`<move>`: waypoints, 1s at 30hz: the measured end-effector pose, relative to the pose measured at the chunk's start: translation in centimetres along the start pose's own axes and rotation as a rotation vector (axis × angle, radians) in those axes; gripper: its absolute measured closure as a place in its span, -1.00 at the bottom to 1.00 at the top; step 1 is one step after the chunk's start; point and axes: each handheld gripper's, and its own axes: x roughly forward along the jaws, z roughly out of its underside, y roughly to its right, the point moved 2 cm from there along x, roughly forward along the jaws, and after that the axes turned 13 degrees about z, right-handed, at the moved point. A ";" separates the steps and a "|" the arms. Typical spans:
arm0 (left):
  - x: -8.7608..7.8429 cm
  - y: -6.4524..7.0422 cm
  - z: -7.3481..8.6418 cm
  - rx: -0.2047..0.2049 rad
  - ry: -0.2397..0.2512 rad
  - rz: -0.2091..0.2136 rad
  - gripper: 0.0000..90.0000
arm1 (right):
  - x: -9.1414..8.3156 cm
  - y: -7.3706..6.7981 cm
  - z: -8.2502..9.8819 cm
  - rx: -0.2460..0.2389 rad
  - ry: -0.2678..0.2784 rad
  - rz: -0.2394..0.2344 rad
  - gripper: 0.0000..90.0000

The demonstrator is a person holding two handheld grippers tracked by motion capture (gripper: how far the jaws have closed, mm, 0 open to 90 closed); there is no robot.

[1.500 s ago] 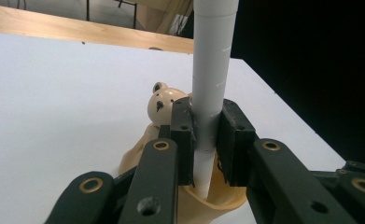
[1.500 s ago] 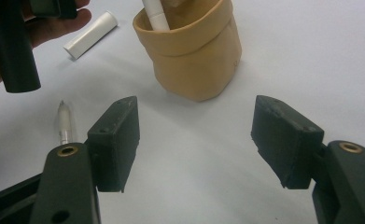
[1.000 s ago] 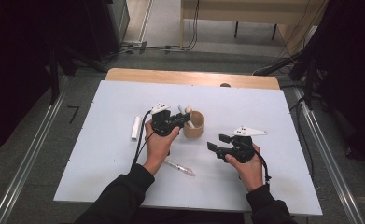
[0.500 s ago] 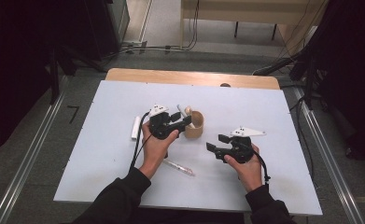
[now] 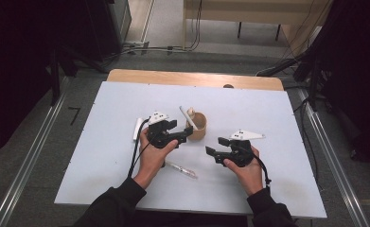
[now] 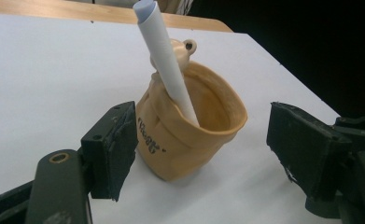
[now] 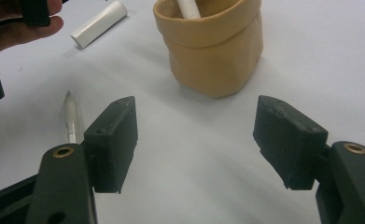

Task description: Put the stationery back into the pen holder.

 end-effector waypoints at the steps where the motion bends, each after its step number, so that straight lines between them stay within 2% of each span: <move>1: -0.2 -0.1 0.1 0.000 -0.002 -0.005 -0.45 | 0.0 -0.1 0.0 -0.005 -0.002 -0.001 -0.36; 10: -1.5 -1.4 0.8 -0.007 -0.027 -0.050 -0.45 | 0.2 -0.3 0.1 -0.017 -0.007 0.001 -0.36; 30: -3.8 -3.8 1.2 -0.015 -0.029 -0.158 -0.59 | 0.1 -0.2 0.1 -0.014 -0.010 0.014 -0.40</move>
